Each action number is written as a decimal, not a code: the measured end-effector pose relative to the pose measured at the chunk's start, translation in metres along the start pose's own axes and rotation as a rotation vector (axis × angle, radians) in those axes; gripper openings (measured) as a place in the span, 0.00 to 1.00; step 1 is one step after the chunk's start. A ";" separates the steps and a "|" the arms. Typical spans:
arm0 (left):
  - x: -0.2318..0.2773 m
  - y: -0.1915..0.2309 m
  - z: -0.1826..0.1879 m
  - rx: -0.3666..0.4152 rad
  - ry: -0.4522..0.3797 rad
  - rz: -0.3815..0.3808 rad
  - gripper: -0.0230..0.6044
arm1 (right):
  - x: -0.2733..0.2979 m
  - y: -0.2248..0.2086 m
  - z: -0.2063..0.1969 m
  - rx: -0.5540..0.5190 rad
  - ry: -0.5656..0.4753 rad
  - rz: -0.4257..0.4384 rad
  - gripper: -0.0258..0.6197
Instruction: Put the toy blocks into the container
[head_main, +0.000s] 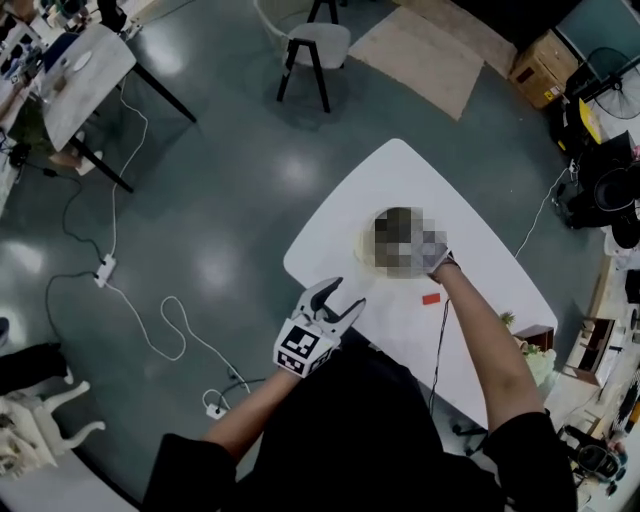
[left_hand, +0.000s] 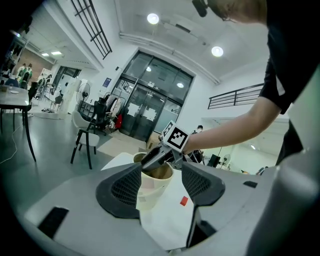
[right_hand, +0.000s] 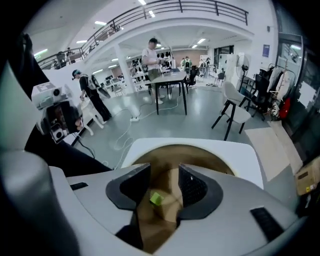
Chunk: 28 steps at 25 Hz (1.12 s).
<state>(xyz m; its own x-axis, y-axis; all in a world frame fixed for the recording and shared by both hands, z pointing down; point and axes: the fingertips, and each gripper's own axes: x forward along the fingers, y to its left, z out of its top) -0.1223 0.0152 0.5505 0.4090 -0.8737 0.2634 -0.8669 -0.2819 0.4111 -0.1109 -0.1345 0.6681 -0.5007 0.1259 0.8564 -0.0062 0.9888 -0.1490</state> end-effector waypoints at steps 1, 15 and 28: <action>-0.001 0.001 0.001 -0.005 -0.001 -0.001 0.40 | -0.005 0.002 0.004 0.009 -0.030 -0.007 0.28; 0.009 -0.029 0.020 0.088 -0.004 -0.086 0.40 | -0.123 0.031 -0.008 0.299 -0.444 -0.173 0.12; 0.082 -0.106 0.013 0.163 0.073 -0.294 0.40 | -0.256 0.059 -0.120 0.598 -0.725 -0.532 0.04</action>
<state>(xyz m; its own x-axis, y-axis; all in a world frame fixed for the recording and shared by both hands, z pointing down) -0.0005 -0.0318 0.5166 0.6623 -0.7168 0.2182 -0.7407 -0.5823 0.3351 0.1205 -0.0988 0.4997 -0.7008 -0.5800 0.4153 -0.6977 0.6786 -0.2295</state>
